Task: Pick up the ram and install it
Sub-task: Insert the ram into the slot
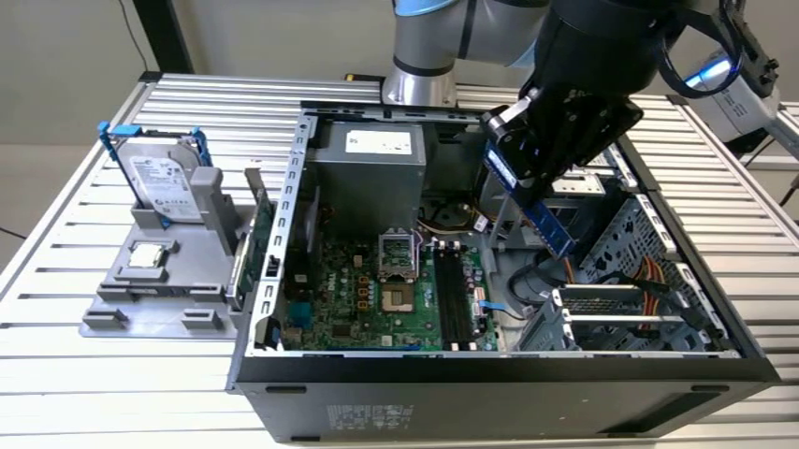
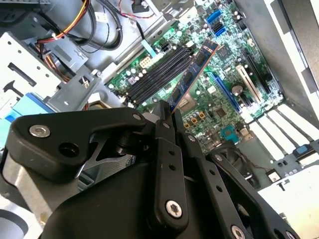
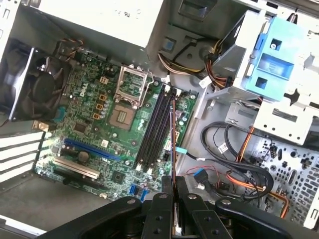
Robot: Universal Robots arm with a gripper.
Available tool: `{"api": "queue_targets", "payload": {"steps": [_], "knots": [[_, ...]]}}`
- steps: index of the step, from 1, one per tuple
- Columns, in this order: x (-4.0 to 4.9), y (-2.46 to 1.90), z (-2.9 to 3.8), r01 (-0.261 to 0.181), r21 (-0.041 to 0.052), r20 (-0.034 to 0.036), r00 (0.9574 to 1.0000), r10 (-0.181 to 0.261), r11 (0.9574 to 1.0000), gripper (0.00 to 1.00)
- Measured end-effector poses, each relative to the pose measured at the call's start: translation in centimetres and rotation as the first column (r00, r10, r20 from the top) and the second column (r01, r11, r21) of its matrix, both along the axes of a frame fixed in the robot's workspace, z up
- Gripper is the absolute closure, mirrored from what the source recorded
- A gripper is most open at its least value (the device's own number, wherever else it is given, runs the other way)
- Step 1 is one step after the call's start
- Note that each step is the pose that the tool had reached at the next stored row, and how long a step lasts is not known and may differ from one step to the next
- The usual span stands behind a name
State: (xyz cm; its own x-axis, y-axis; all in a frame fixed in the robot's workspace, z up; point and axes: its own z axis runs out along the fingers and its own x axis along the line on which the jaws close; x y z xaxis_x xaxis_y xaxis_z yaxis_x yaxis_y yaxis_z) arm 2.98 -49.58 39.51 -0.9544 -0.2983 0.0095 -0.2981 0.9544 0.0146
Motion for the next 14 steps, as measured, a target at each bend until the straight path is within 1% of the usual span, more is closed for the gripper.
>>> {"api": "queue_targets", "payload": {"steps": [4, 7, 11, 14], "knots": [[0.01, 0.0, 0.0, 0.036, -0.0001, 0.0, 0.9993, -0.036, 0.9993, 1.0], [0.02, 0.0, 0.0, 0.067, -0.0001, 0.0, 0.9978, -0.067, 0.9978, 1.0], [0.02, 0.0, -0.01, 0.107, -0.0001, -0.0001, 0.9942, -0.107, 0.9942, 1.0], [0.01, 0.0, -0.02, 0.136, 0.0, 0.0, 0.9906, -0.136, 0.9906, 1.0]]}}
